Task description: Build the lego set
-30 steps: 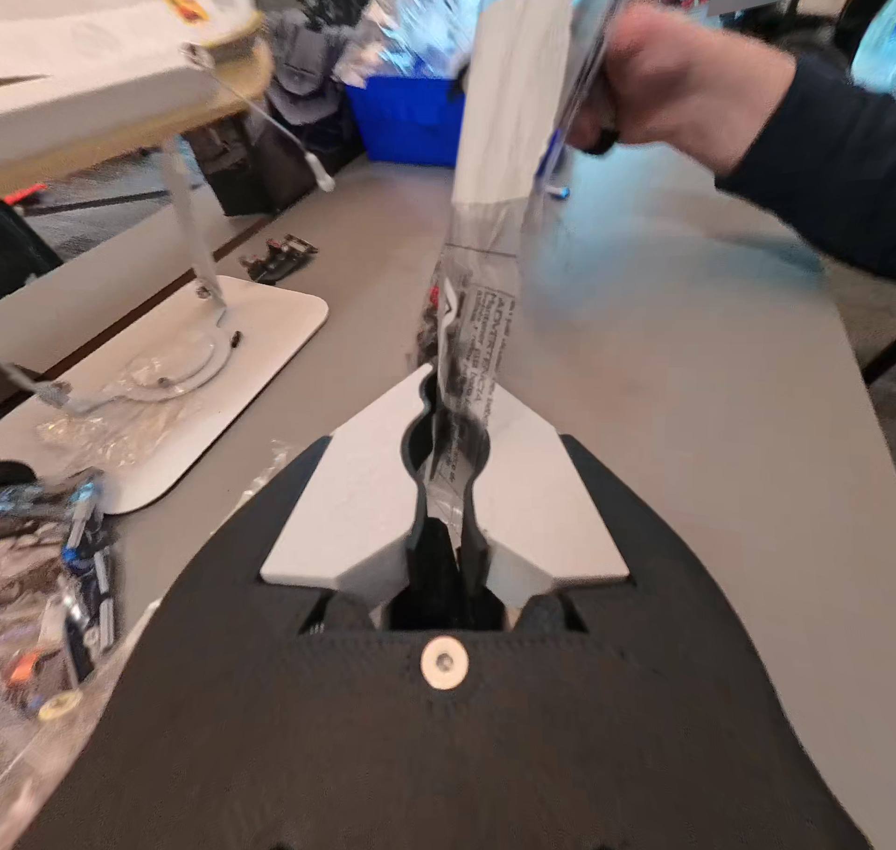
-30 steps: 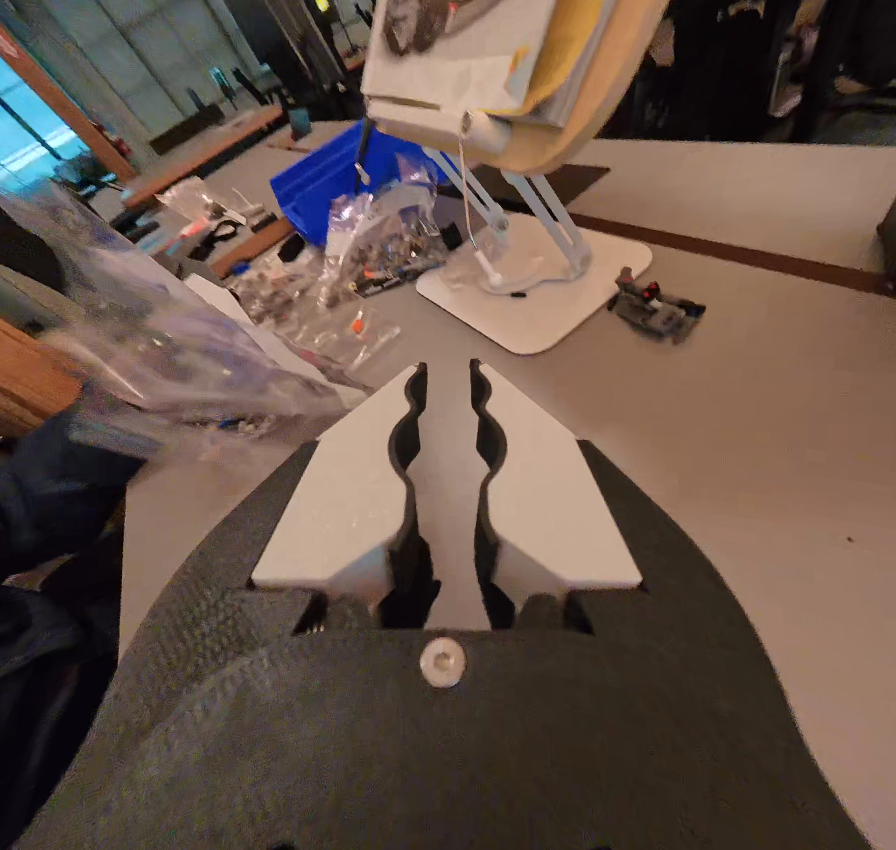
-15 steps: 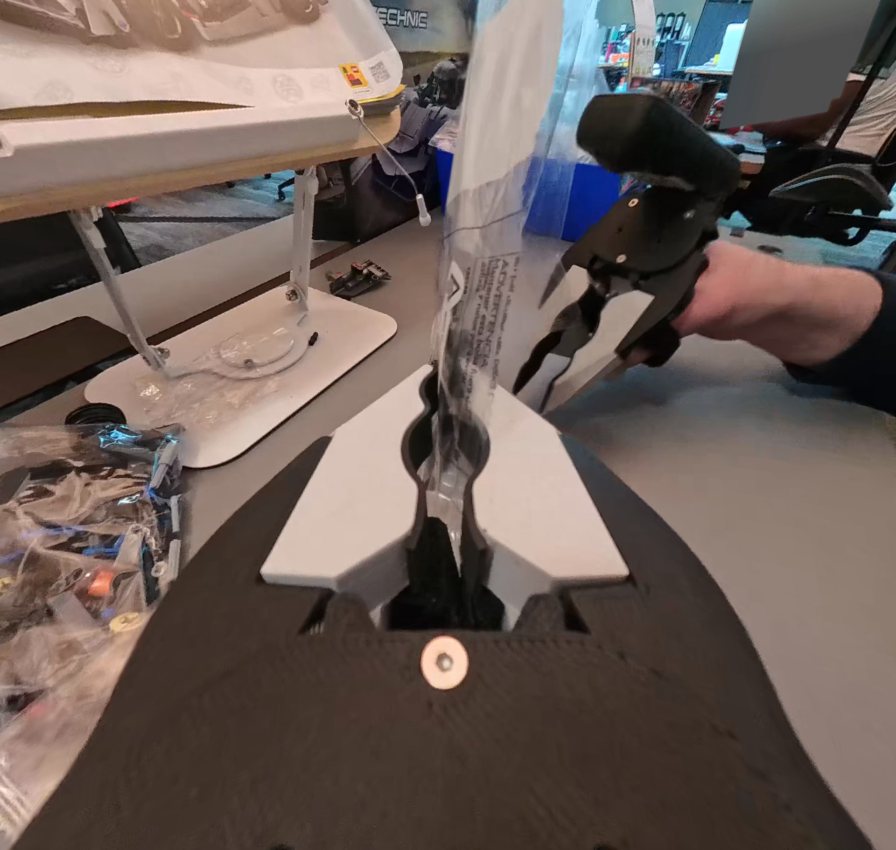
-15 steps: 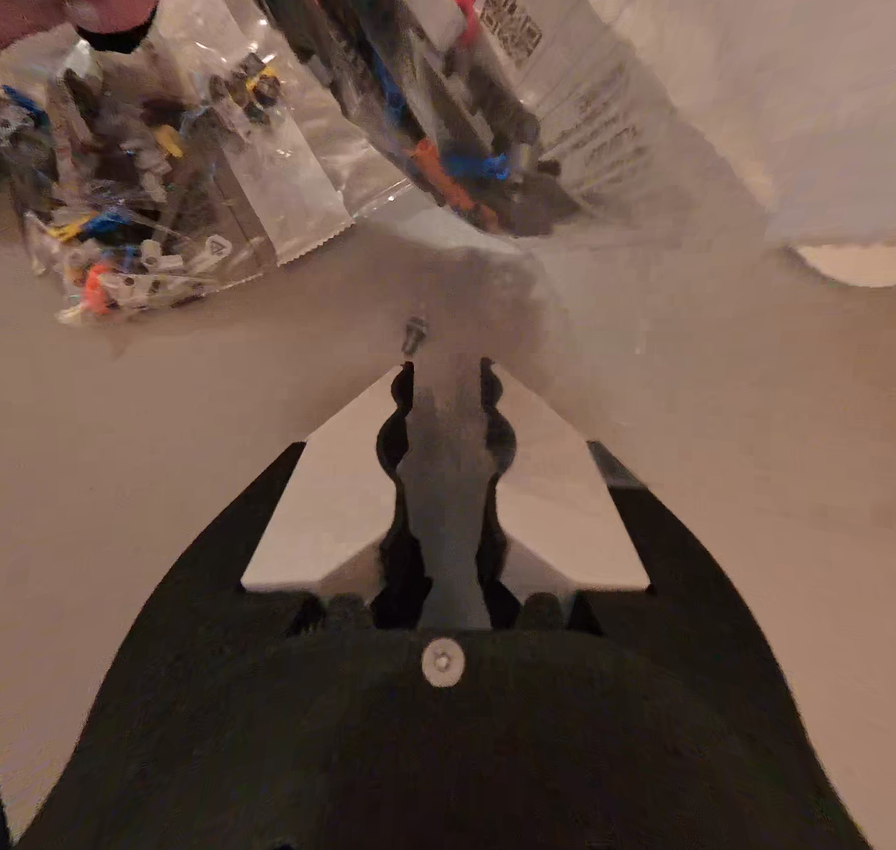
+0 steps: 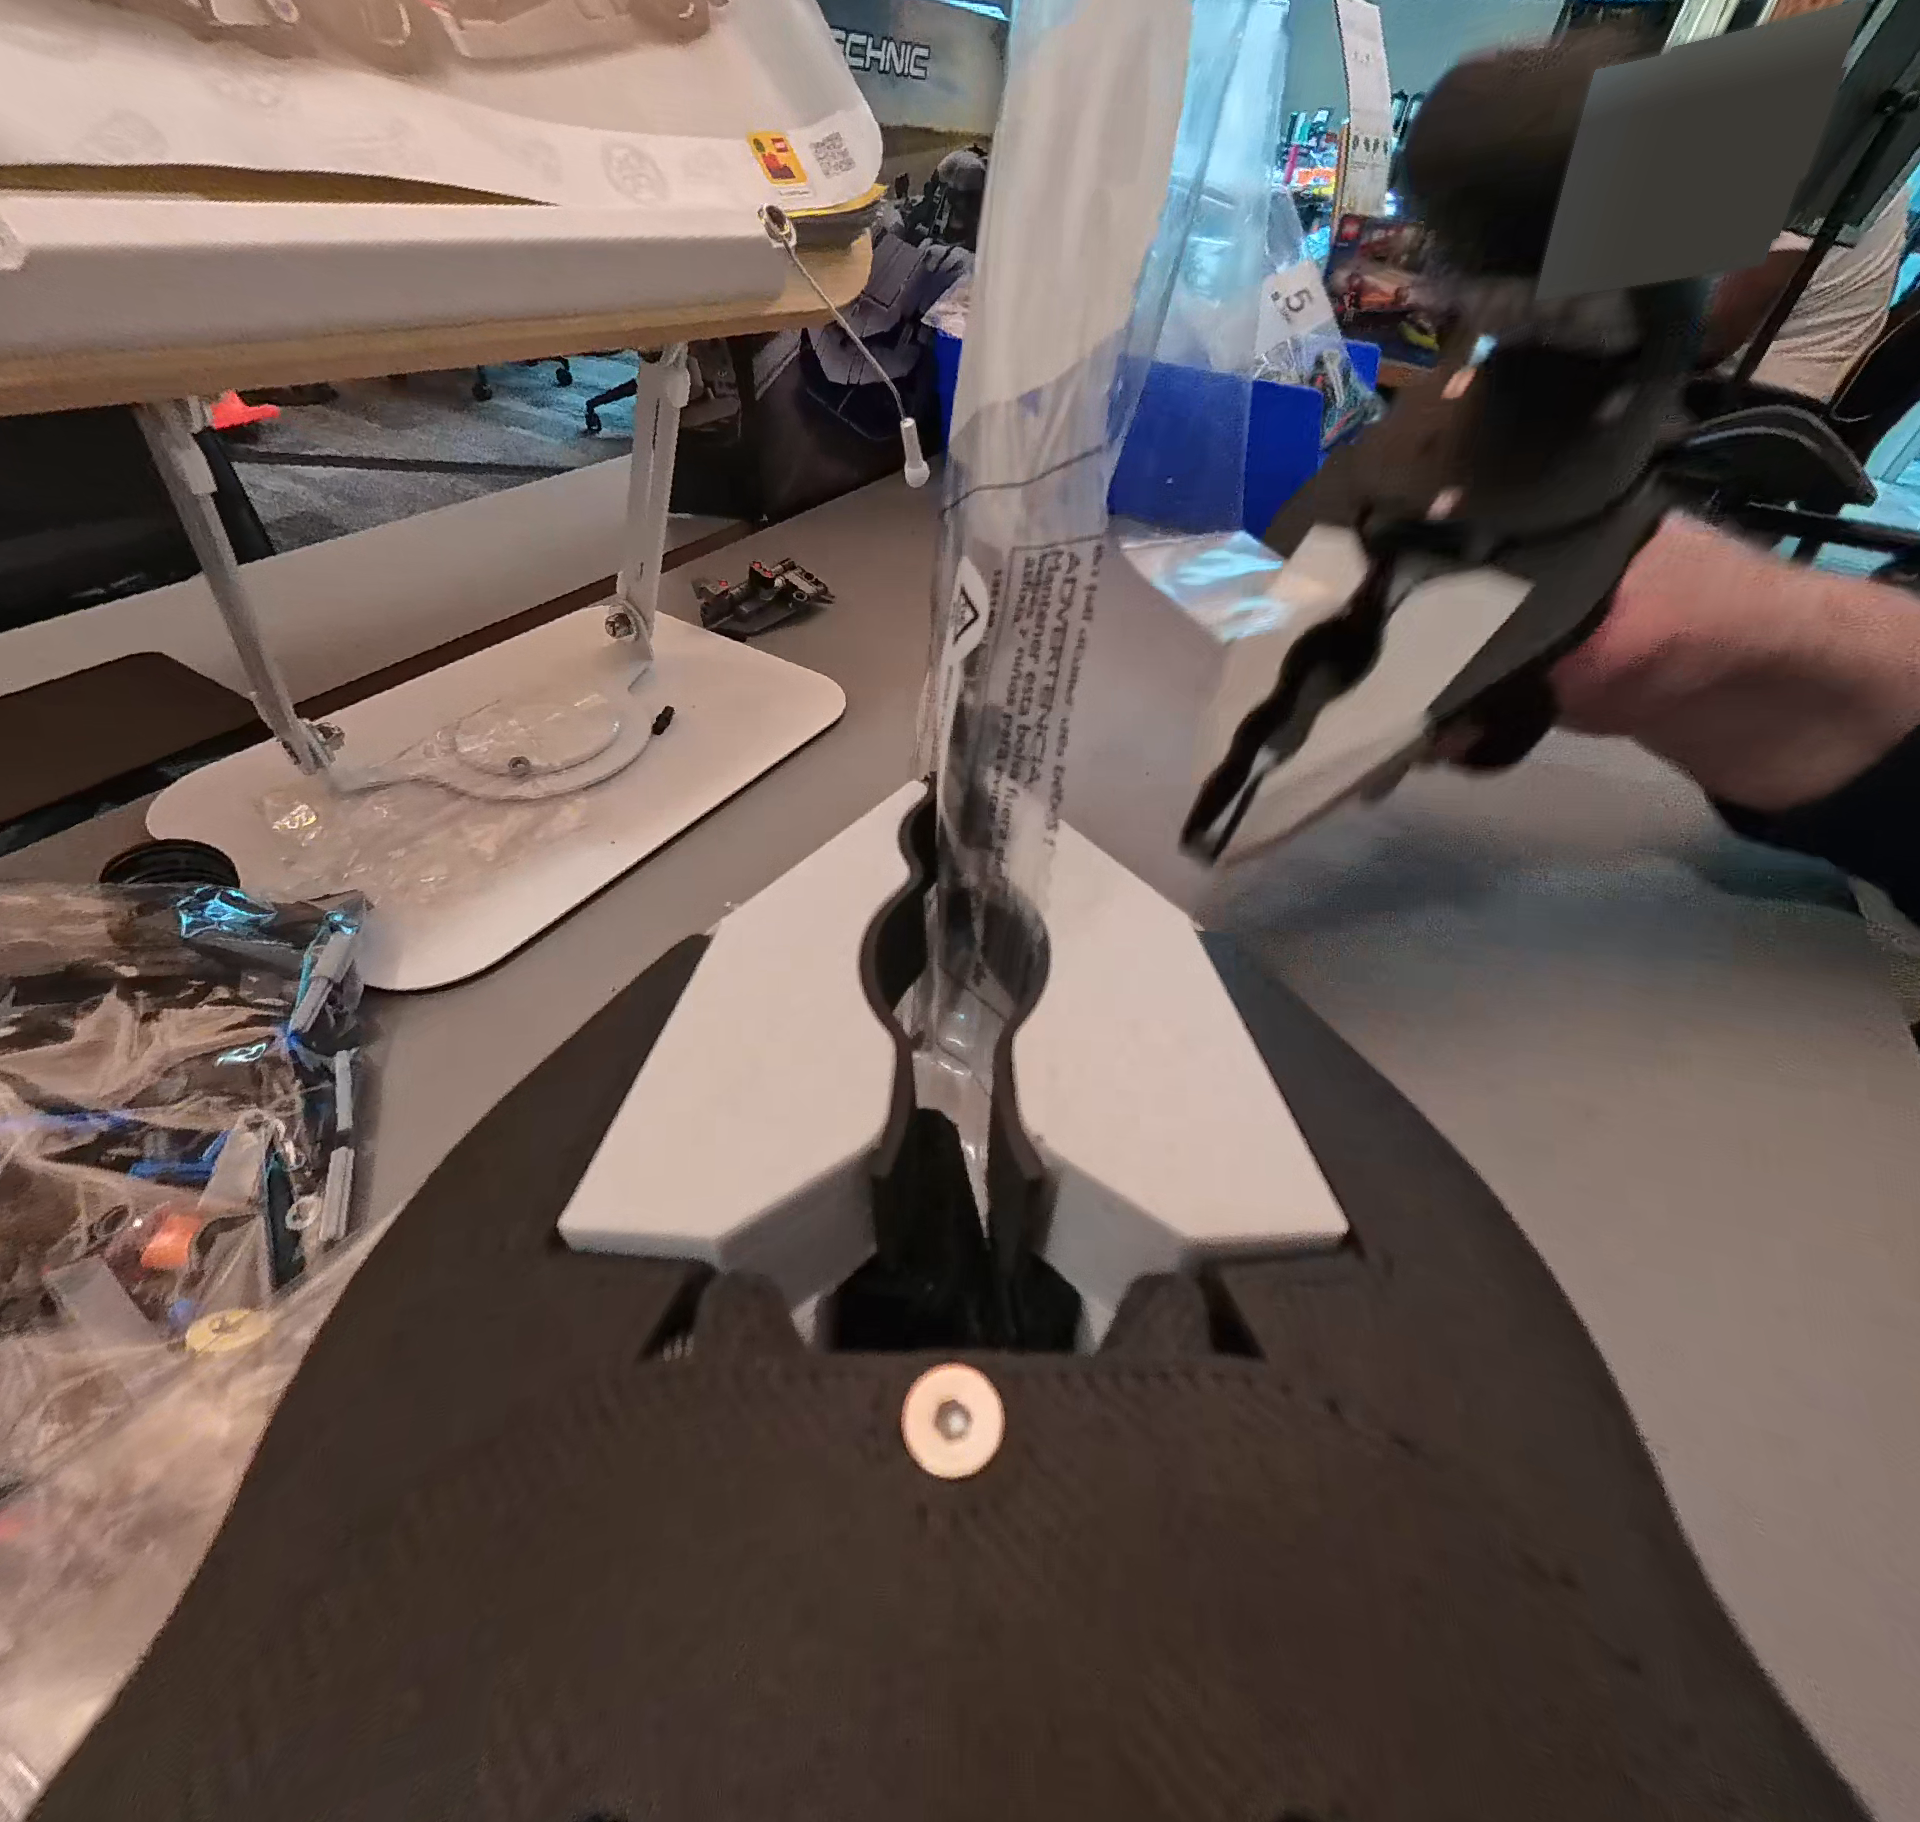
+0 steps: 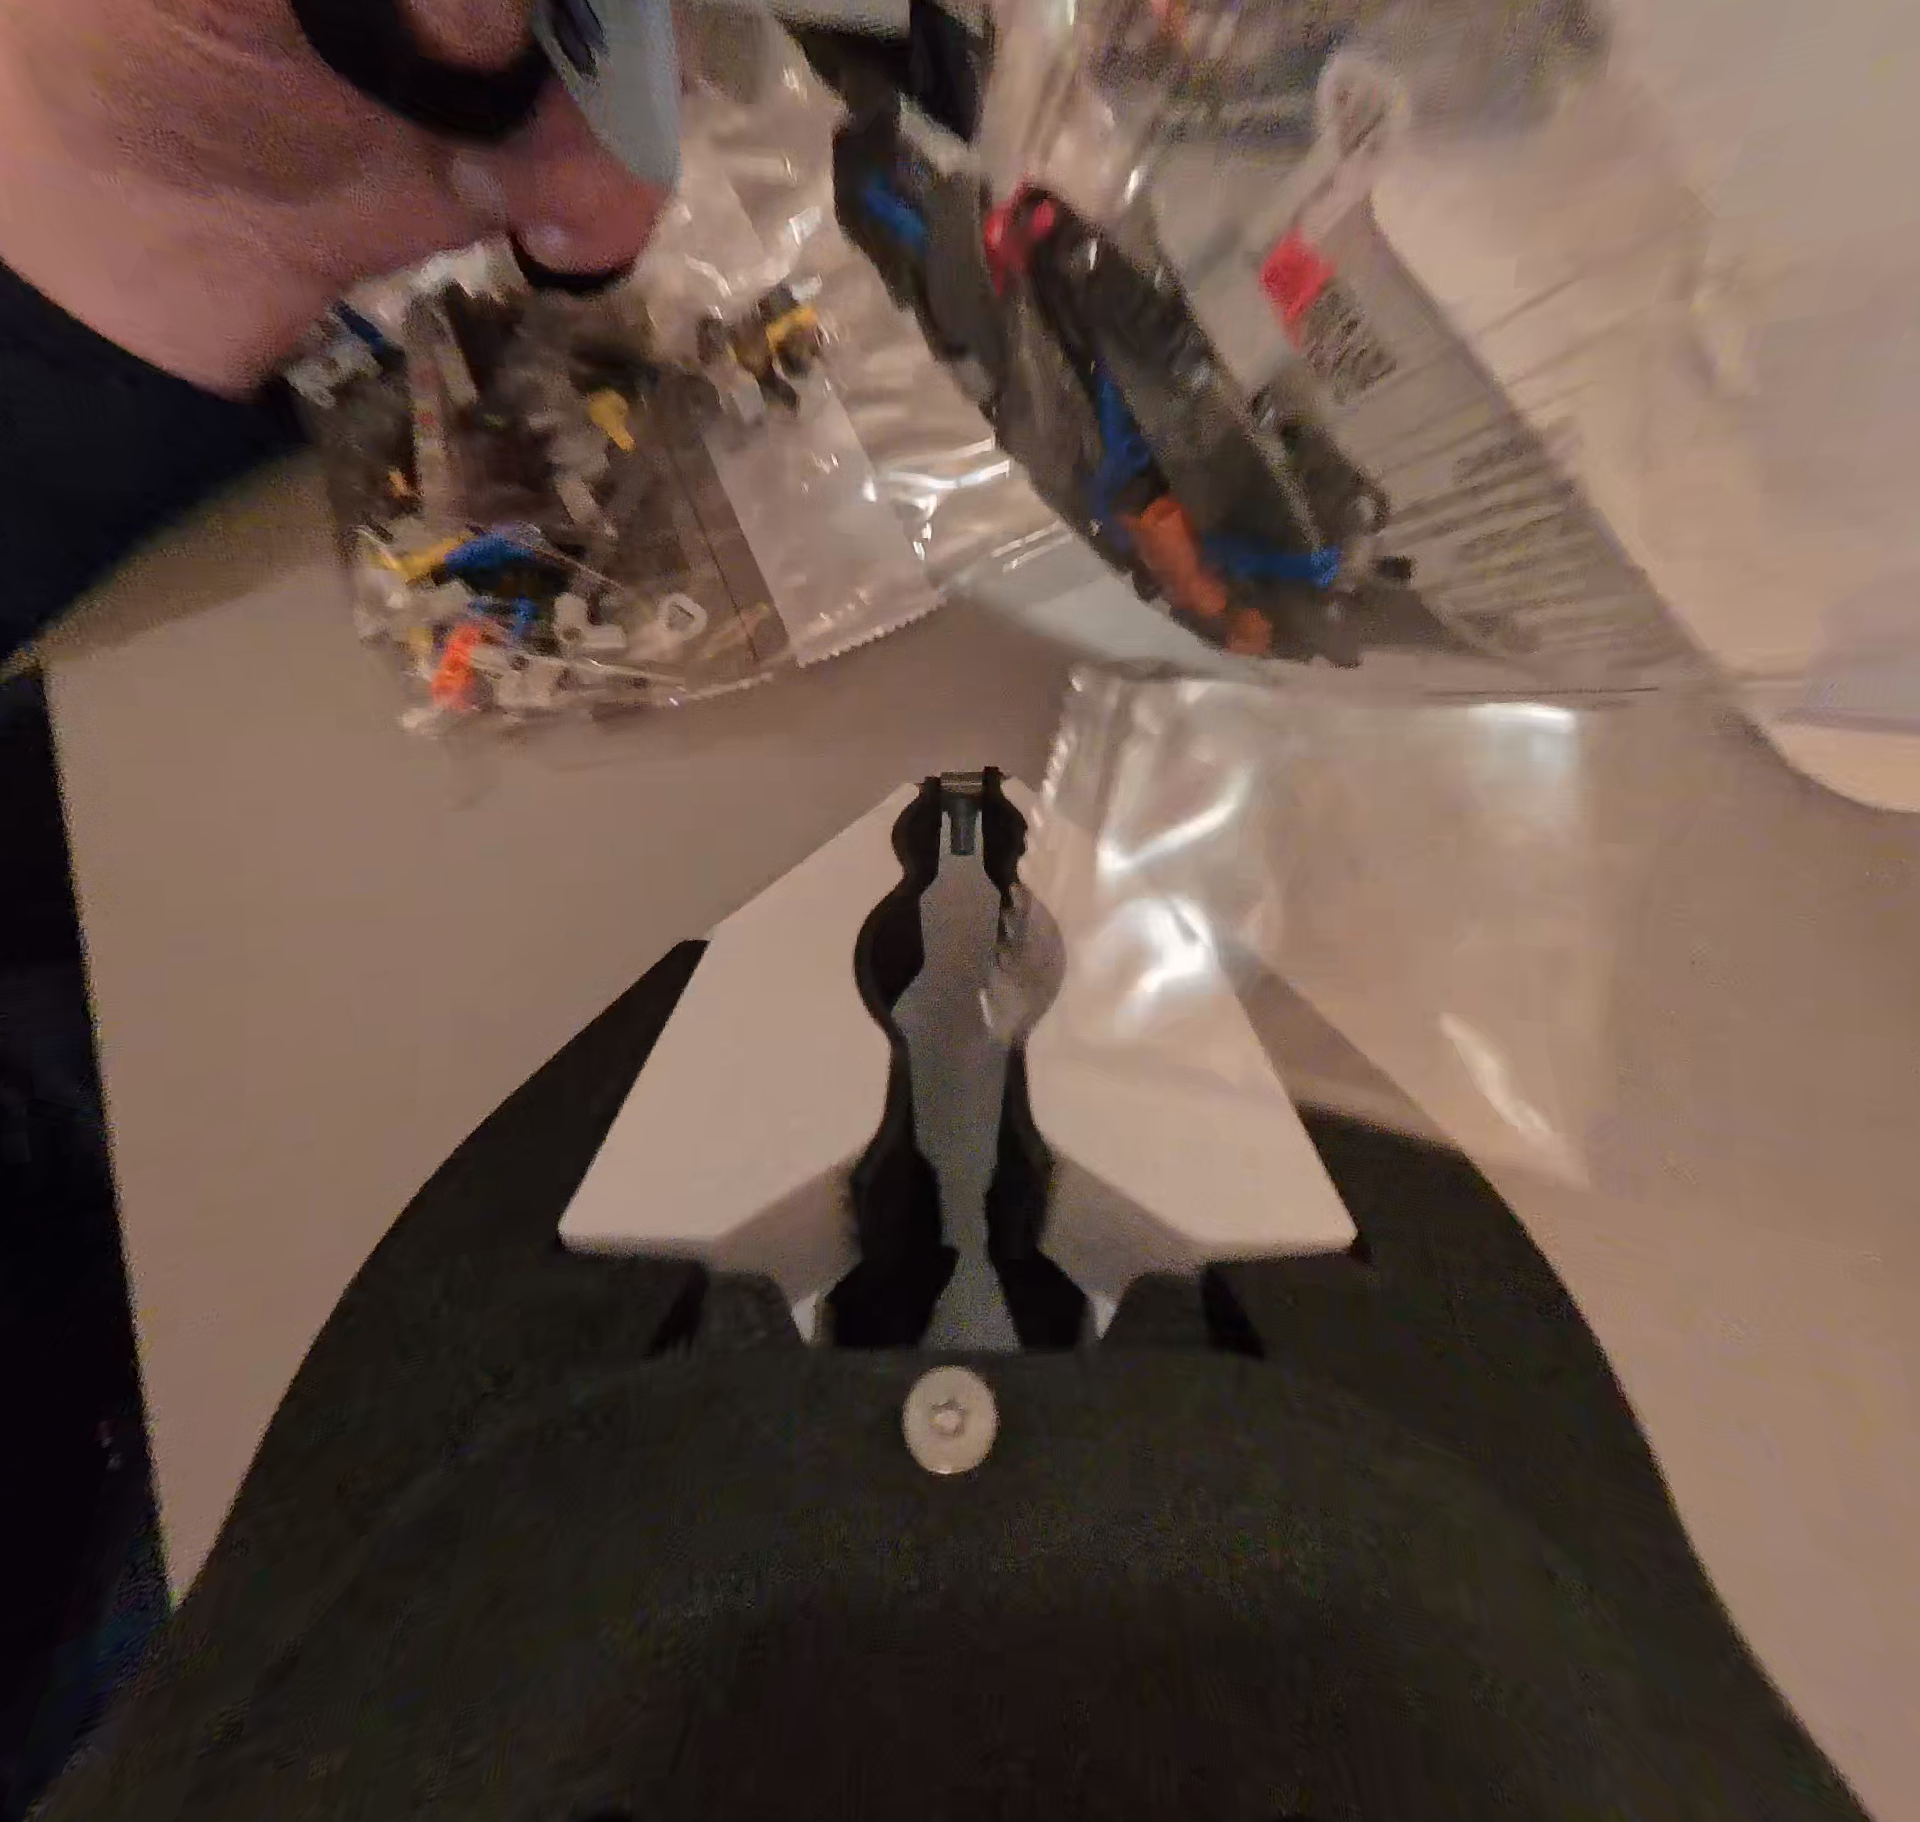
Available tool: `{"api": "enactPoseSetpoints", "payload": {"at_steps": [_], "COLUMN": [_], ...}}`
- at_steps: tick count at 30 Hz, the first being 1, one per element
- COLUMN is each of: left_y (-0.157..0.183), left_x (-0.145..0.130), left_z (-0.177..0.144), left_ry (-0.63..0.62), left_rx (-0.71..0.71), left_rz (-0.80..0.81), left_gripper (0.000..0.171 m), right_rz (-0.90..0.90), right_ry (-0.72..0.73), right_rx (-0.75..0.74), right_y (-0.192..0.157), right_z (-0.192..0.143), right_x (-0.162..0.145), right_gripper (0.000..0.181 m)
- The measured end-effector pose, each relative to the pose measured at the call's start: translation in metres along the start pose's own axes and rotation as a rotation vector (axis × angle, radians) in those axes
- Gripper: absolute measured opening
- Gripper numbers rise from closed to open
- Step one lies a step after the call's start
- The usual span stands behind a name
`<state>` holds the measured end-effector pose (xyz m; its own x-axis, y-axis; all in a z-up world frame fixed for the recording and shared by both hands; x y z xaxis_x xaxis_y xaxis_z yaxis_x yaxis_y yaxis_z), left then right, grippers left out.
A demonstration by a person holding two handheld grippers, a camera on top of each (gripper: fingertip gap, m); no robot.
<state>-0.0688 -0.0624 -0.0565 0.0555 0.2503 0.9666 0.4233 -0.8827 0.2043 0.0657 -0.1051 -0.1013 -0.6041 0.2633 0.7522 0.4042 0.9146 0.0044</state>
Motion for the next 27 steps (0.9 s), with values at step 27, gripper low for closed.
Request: {"api": "enactPoseSetpoints", "payload": {"at_steps": [27], "left_y": [0.004], "left_x": [-0.003], "left_z": [0.004], "left_ry": [-0.012], "left_rx": [-0.024], "left_rz": [0.006], "left_gripper": [0.002], "right_rz": [-0.09], "right_ry": [0.132], "right_rx": [-0.198], "right_y": [0.073], "right_z": [-0.14], "right_x": [0.115], "right_gripper": [0.002]}}
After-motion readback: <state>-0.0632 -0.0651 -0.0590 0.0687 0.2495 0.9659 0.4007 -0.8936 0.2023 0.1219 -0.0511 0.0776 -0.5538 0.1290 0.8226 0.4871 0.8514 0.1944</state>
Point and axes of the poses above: each gripper's, where its closed fingertips meet, z out along the fingers, x out of its top, y = z × x across the jaws, the point moved 4 cm from there along -z, back along the fingers, and after that the axes turned 8 degrees about -z, right-handed, at the moved point
